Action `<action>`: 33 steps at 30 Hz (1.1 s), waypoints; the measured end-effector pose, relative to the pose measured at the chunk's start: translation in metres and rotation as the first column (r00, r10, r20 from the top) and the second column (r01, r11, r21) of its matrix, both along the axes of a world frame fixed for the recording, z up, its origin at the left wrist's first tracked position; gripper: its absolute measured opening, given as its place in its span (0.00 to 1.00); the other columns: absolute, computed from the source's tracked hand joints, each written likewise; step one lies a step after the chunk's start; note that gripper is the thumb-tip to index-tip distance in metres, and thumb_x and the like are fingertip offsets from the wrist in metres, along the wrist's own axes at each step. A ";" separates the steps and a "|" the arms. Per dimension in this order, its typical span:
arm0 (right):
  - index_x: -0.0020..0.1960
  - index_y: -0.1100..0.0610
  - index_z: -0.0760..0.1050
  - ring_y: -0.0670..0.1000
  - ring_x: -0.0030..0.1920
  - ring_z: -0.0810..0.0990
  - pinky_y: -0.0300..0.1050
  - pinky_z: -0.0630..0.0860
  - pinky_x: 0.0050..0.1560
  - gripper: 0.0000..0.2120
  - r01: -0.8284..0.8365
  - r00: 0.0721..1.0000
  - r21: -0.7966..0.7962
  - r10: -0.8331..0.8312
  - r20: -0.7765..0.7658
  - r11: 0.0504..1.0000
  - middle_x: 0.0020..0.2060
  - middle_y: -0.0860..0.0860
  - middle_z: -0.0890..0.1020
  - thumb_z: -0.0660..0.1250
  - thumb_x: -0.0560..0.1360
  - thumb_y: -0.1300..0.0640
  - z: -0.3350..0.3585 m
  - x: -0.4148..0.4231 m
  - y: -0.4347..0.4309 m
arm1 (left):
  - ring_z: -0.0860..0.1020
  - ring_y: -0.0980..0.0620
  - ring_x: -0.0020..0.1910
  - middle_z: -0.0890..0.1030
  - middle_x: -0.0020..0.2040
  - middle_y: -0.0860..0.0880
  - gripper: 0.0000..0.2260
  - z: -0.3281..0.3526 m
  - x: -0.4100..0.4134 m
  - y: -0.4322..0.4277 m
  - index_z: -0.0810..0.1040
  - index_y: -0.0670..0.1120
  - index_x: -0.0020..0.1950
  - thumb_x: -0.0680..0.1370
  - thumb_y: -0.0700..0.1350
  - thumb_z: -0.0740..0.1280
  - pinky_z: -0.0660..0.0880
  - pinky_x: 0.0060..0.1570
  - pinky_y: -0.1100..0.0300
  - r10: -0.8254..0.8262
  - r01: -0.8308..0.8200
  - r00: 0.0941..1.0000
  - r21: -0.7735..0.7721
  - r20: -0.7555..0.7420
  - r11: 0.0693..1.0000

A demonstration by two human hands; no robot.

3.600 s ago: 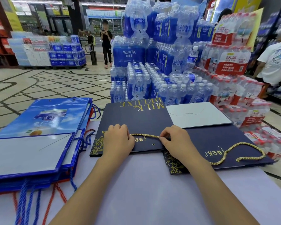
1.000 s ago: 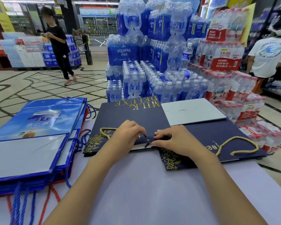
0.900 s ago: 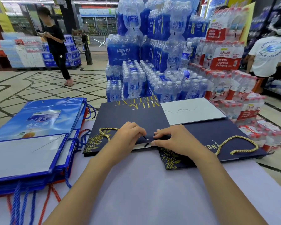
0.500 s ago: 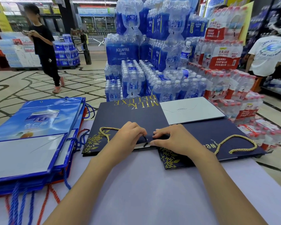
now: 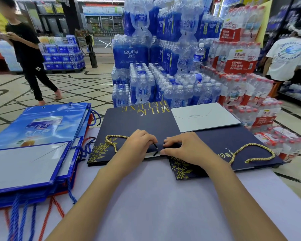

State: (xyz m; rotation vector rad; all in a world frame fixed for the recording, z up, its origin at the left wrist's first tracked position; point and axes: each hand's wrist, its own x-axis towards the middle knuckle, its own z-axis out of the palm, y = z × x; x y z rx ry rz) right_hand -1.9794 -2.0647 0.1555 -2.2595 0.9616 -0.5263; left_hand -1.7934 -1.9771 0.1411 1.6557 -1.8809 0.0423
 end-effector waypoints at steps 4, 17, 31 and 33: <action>0.48 0.48 0.86 0.28 0.54 0.76 0.25 0.67 0.55 0.14 -0.004 1.000 0.002 0.004 0.001 1.000 0.51 0.42 0.85 0.79 0.65 0.45 0.000 0.000 0.000 | 0.73 0.45 0.52 0.79 0.50 0.44 0.10 0.002 -0.001 0.000 0.81 0.41 0.55 0.81 0.36 0.60 0.67 0.51 0.60 -0.009 0.009 1.000 0.021 0.016 1.000; 0.49 0.48 0.86 0.26 0.49 0.74 0.21 0.65 0.51 0.14 -0.010 1.000 -0.020 0.010 -0.015 1.000 0.53 0.43 0.84 0.79 0.66 0.45 0.001 0.000 0.002 | 0.72 0.47 0.49 0.78 0.49 0.46 0.11 -0.002 0.005 -0.002 0.80 0.43 0.54 0.78 0.31 0.62 0.67 0.47 0.61 -0.047 0.047 0.985 0.007 0.163 0.999; 0.48 0.48 0.86 0.30 0.55 0.76 0.32 0.70 0.59 0.13 -0.013 1.000 0.009 0.013 0.004 1.000 0.51 0.42 0.85 0.79 0.66 0.46 0.001 0.001 0.003 | 0.71 0.48 0.44 0.78 0.43 0.46 0.13 -0.008 0.008 -0.009 0.80 0.44 0.48 0.72 0.27 0.68 0.61 0.43 0.66 -0.019 0.026 0.983 -0.036 0.184 0.999; 0.48 0.48 0.86 0.31 0.55 0.77 0.33 0.70 0.60 0.13 -0.013 1.000 0.008 0.013 0.003 1.000 0.51 0.42 0.84 0.79 0.66 0.46 0.001 0.001 0.003 | 0.69 0.50 0.45 0.78 0.44 0.46 0.12 -0.007 0.009 -0.008 0.80 0.44 0.49 0.73 0.28 0.68 0.63 0.43 0.66 -0.012 0.021 0.983 -0.049 0.183 0.999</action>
